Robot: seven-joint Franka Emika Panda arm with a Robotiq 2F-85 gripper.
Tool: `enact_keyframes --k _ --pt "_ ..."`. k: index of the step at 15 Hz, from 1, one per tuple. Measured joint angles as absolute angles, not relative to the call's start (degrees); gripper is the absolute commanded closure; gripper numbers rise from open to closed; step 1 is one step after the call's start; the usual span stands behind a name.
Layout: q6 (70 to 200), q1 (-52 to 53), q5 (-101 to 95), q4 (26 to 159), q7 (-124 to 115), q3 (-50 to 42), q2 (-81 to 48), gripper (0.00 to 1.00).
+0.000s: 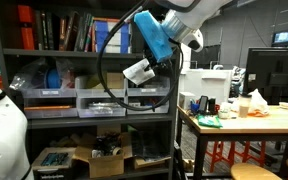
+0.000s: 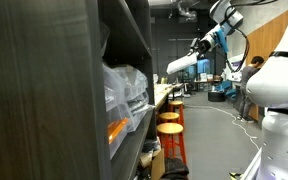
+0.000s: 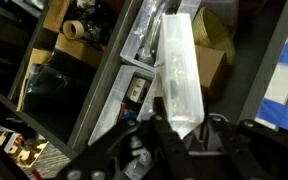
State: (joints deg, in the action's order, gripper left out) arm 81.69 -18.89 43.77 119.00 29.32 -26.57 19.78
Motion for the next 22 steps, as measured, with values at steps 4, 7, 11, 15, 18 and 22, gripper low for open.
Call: enact_keyframes --k 4,7,11,15,18,22 --pt "76.53 -18.88 44.45 115.21 29.37 -28.43 19.48 0.93" --pt "72.72 -18.86 47.99 112.39 29.44 -29.91 18.43 0.93" --pt "71.06 -18.86 54.53 109.13 29.39 -30.79 15.62 0.93" --pt "70.02 -18.82 60.37 106.71 29.32 -30.47 11.55 0.93" --pt "68.17 -18.82 64.54 105.08 29.28 -30.01 8.19 0.93" --pt "65.81 -18.87 69.28 102.77 28.66 -29.07 4.31 0.93"
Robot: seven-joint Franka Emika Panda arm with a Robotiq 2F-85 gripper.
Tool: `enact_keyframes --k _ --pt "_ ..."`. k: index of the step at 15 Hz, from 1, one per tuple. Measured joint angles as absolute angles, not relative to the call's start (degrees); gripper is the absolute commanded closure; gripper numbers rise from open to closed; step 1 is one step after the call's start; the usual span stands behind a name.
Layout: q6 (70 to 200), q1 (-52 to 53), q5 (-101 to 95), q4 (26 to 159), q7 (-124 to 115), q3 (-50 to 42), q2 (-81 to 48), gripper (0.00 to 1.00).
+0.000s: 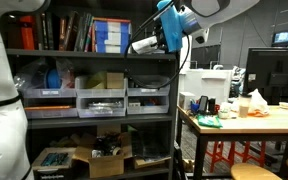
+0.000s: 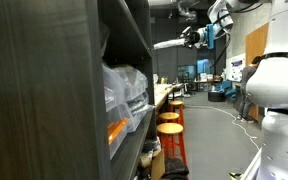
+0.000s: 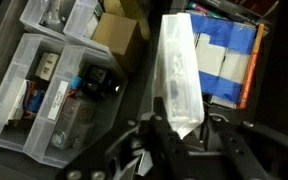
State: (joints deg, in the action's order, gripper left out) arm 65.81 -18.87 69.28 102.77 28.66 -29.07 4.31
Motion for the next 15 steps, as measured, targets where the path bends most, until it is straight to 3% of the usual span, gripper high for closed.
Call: enact_keyframes --k 15 --pt "55.29 -22.04 85.42 95.91 22.46 -25.85 -6.73 0.93"
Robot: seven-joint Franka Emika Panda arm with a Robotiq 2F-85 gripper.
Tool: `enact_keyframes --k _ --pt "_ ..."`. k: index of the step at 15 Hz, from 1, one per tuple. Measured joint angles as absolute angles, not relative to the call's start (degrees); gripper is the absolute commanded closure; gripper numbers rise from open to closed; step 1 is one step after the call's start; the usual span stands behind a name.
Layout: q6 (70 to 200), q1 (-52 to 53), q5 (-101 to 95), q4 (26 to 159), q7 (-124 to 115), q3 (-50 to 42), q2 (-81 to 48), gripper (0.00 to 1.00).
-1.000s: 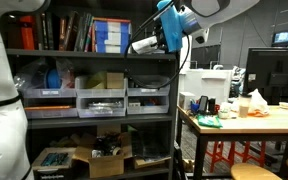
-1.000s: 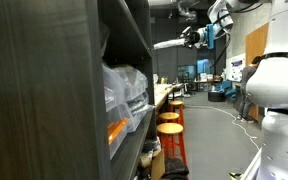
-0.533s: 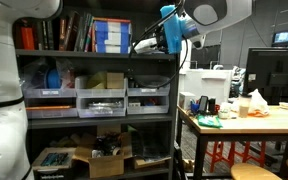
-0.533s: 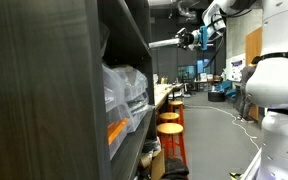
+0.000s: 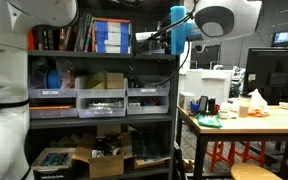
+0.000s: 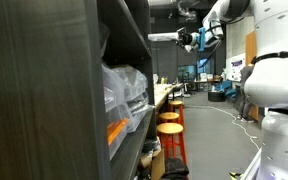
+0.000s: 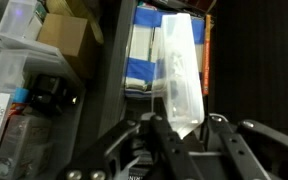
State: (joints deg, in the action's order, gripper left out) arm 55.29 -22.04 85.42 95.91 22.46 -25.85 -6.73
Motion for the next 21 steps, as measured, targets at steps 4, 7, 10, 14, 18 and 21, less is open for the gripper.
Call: enact_keyframes --k 4,7,10,14,18,21 --pt "52.85 -23.61 89.30 94.98 20.57 -25.55 -8.61 0.93" --pt "52.39 -24.09 90.96 94.59 19.35 -25.04 -9.26 0.93" --pt "52.41 -24.06 91.35 94.10 18.37 -23.85 -9.50 0.93" --pt "52.90 -23.32 91.35 93.63 17.50 -21.54 -9.54 0.93" --pt "55.54 -21.47 91.34 93.54 16.71 -19.36 -9.56 0.93" --pt "58.75 -19.65 91.32 93.51 16.22 -17.86 -9.56 0.93"
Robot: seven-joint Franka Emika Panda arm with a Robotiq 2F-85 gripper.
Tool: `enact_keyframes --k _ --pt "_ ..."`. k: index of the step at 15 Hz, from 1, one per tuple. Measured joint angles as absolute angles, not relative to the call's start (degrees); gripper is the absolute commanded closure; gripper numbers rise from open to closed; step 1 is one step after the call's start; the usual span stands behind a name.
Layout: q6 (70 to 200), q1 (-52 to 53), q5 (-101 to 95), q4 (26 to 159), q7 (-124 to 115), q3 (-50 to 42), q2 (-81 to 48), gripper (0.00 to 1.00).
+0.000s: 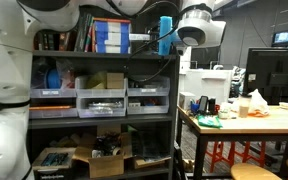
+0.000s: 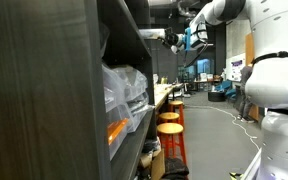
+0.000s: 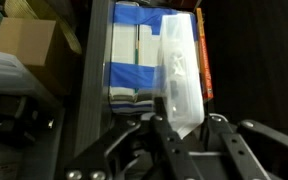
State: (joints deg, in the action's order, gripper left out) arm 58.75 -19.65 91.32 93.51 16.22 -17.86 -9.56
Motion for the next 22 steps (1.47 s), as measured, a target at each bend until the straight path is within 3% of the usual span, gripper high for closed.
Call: enact_keyframes --k 14,15,17,22 --pt "73.33 -15.47 89.08 93.36 15.61 -14.53 -8.23 0.93" --pt "74.34 -15.33 87.74 93.08 14.81 -14.52 -7.70 0.46" --pt "76.73 -14.95 84.42 92.21 12.06 -14.48 -6.15 0.41" --pt "85.52 -13.20 70.87 91.92 3.79 -13.52 -2.17 0.07"
